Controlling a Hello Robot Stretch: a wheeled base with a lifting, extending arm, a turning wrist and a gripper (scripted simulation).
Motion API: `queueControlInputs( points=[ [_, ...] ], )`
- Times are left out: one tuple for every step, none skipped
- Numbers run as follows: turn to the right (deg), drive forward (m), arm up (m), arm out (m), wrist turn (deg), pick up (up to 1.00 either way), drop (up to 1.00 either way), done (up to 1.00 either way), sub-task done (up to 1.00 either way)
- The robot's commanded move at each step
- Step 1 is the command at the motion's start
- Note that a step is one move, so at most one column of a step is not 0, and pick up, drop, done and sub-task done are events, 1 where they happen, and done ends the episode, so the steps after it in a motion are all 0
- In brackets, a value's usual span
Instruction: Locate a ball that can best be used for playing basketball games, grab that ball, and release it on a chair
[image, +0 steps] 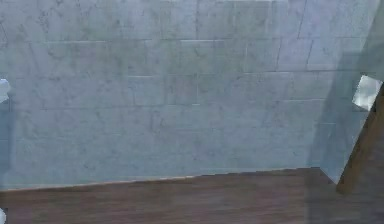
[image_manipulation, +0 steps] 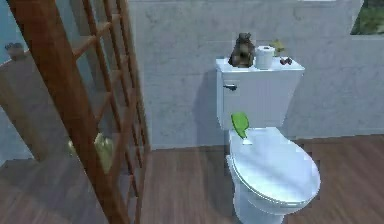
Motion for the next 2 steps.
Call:
queueControlInputs(
  points=[
    [0.0,0.55,0.0,0.0,0.0,0.0,0.0,0.0,0.0],
    [45.0,0.0,0.0,0.0,0.0,0.0,0.0,0.0,0.0]
  ],
)
